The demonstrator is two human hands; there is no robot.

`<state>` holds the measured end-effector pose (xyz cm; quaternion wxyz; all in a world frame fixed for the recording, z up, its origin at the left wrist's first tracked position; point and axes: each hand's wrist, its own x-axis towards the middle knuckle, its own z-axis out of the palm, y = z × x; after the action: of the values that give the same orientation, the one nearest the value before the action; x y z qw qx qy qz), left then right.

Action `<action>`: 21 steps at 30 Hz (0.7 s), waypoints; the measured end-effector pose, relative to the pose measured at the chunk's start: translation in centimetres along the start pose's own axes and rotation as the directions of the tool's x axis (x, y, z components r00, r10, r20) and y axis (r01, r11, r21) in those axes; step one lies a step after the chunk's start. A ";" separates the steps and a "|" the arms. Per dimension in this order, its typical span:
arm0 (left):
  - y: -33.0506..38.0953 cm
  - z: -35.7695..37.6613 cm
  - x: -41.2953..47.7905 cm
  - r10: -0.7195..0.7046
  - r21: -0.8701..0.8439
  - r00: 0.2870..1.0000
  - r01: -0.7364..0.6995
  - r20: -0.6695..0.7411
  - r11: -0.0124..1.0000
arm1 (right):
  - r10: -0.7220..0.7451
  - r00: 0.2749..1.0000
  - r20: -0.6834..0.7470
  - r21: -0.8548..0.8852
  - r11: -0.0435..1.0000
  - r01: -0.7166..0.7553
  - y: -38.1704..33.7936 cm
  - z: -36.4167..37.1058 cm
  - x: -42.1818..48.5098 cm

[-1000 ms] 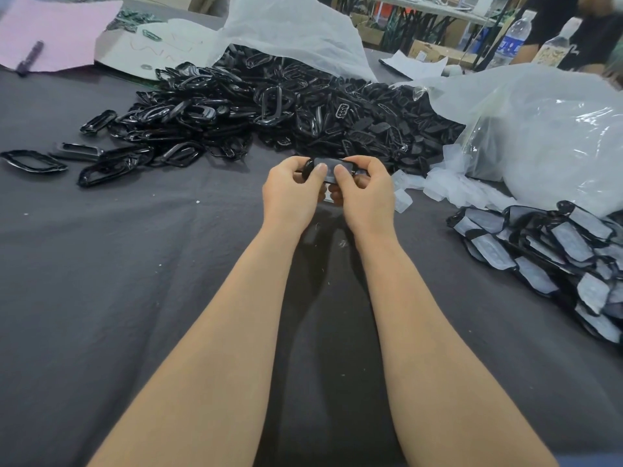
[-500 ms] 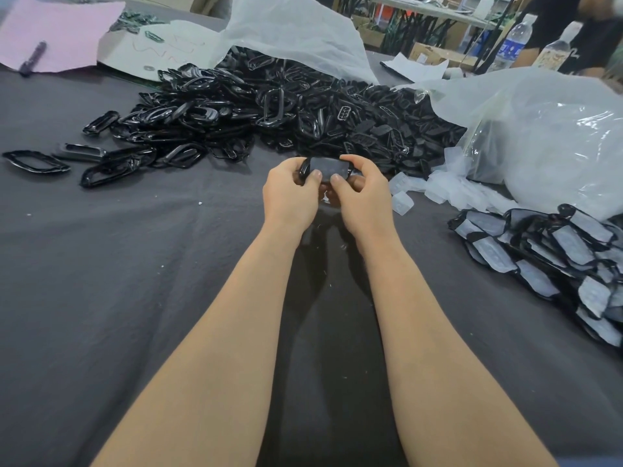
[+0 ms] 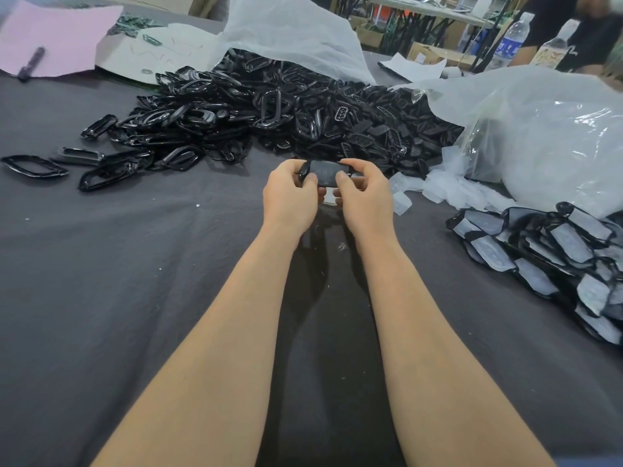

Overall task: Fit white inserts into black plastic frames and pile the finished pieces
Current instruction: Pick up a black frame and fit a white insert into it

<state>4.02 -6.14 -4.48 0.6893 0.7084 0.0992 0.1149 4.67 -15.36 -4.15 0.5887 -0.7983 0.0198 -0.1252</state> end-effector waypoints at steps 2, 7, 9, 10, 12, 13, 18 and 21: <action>0.1 0.0 -0.1 0.006 0.016 1.000 -0.006 0.010 1.000 | 0.018 1.000 -0.007 0.043 0.999 -0.018 0.0 -0.1 0.1; 0.3 -0.1 -0.3 0.025 0.041 0.999 -0.026 0.024 0.999 | 0.021 1.000 -0.010 0.059 0.998 -0.021 0.0 -0.2 0.2; 0.2 -0.2 -0.3 0.028 0.039 0.999 -0.029 0.021 0.999 | 0.011 1.000 -0.013 0.050 0.999 -0.011 0.0 -0.2 0.1; 0.2 -0.2 -0.2 0.030 0.029 0.999 -0.030 0.019 0.999 | 0.006 1.000 -0.014 0.045 0.999 -0.005 -0.1 -0.3 0.1; 0.1 -0.2 -0.2 0.034 0.018 0.999 -0.034 0.014 0.999 | -0.002 1.000 -0.015 0.035 0.999 0.003 -0.1 -0.3 0.1; 0.1 -0.2 -0.2 0.036 0.019 0.999 -0.036 0.009 0.999 | -0.002 1.000 -0.014 0.034 0.999 0.003 -0.1 -0.4 0.1; 0.0 -0.3 -0.3 0.035 0.013 0.999 -0.035 -0.014 0.999 | 0.026 0.999 0.022 0.007 1.000 -0.026 0.0 -0.4 0.1; 0.1 -0.3 -0.4 0.036 0.032 0.999 -0.036 -0.018 0.999 | 0.016 1.000 0.026 -0.010 1.000 -0.016 0.0 -0.2 0.0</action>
<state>3.56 -5.96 -4.37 0.6750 0.7197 0.0947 0.1322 4.65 -15.60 -4.07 0.5861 -0.8025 0.0192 -0.1100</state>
